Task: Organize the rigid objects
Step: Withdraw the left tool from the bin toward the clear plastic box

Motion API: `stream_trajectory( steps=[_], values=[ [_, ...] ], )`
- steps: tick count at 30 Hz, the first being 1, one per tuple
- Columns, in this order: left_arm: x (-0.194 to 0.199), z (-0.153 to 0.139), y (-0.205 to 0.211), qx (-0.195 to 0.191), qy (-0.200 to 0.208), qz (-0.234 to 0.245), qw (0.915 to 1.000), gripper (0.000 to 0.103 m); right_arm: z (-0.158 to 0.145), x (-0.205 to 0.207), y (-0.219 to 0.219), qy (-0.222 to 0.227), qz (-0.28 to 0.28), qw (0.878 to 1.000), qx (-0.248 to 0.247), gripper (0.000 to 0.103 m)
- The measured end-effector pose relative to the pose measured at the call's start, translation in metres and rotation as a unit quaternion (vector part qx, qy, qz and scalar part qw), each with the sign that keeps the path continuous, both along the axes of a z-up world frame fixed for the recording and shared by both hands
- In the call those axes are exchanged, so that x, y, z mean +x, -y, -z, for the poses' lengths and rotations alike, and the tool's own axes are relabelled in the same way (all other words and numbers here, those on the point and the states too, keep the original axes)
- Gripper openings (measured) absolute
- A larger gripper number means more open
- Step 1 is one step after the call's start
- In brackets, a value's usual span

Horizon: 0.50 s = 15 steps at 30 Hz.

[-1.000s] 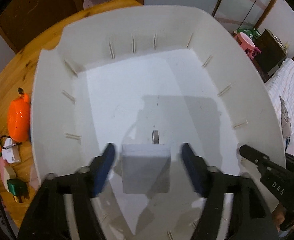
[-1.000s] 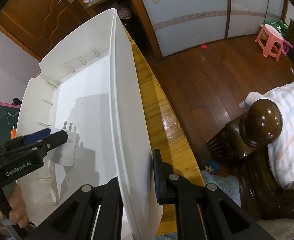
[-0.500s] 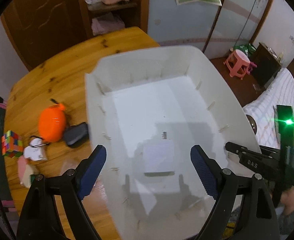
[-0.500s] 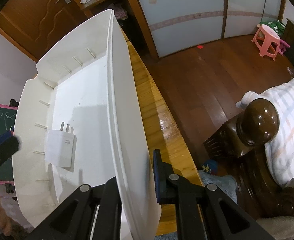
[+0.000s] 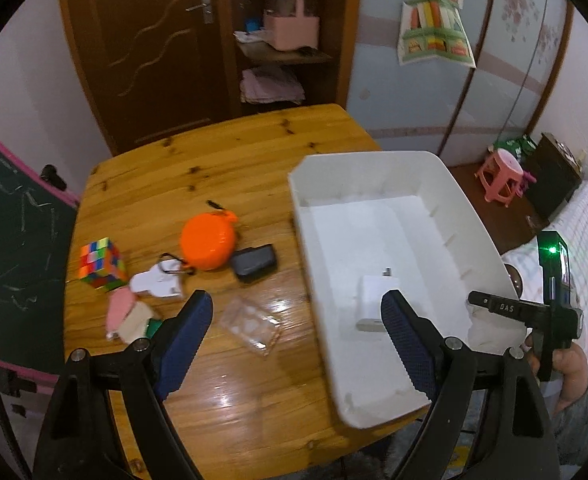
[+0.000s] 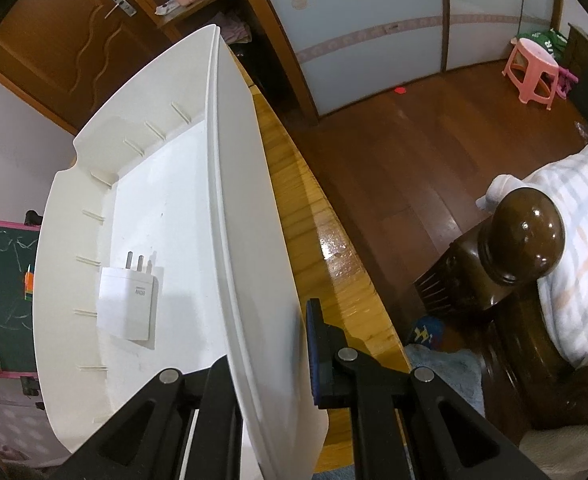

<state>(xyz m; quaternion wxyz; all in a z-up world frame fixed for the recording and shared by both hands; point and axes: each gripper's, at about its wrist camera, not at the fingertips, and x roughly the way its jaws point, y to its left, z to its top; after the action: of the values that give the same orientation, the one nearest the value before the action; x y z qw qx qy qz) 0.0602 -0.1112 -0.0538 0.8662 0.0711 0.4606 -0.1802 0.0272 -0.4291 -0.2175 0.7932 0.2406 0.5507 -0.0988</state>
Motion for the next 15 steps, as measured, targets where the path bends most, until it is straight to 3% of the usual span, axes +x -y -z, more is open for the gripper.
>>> stream_trajectory(
  steps=[7, 15],
  values=[
    [-0.004, -0.003, -0.035, 0.007, 0.019, -0.028, 0.9994, 0.088, -0.003, 0.002, -0.006, -0.011, 0.002, 1.000, -0.019, 0.009],
    [0.000, 0.017, -0.062, 0.025, 0.014, -0.055, 0.9981, 0.088, -0.005, 0.001, -0.015, -0.026, 0.012, 0.999, -0.042, 0.007]
  ],
)
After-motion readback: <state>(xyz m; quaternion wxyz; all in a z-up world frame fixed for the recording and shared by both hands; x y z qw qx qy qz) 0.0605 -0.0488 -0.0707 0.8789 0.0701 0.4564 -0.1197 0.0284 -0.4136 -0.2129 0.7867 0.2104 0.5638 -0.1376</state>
